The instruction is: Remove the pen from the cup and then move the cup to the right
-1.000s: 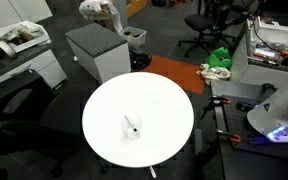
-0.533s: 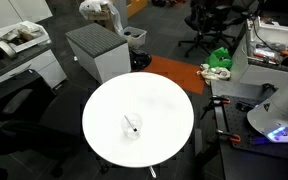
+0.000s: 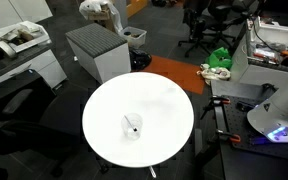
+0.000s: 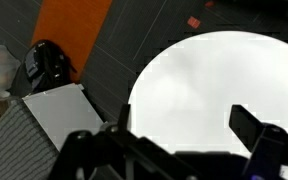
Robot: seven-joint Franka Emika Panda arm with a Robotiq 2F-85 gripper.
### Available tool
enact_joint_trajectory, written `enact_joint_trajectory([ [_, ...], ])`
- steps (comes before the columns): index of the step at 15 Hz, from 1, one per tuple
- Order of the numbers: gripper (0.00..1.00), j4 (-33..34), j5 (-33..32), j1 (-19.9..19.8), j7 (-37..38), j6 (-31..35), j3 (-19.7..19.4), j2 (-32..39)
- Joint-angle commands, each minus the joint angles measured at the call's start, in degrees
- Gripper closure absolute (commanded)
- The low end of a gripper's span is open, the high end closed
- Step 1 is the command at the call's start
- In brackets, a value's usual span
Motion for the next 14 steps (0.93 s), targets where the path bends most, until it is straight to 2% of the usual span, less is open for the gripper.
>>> enact_joint_trajectory([
  [1, 0.0, 2.1, 1.6, 0.7, 4.9, -0.4, 2.4, 1.7],
  [9, 0.0, 3.2, 9.9, 4.1, 17.9, 2.7, 7.8, 7.0],
  [14, 0.0, 3.3, 13.9, 4.3, 24.1, 12.3, 8.6, 10.2],
])
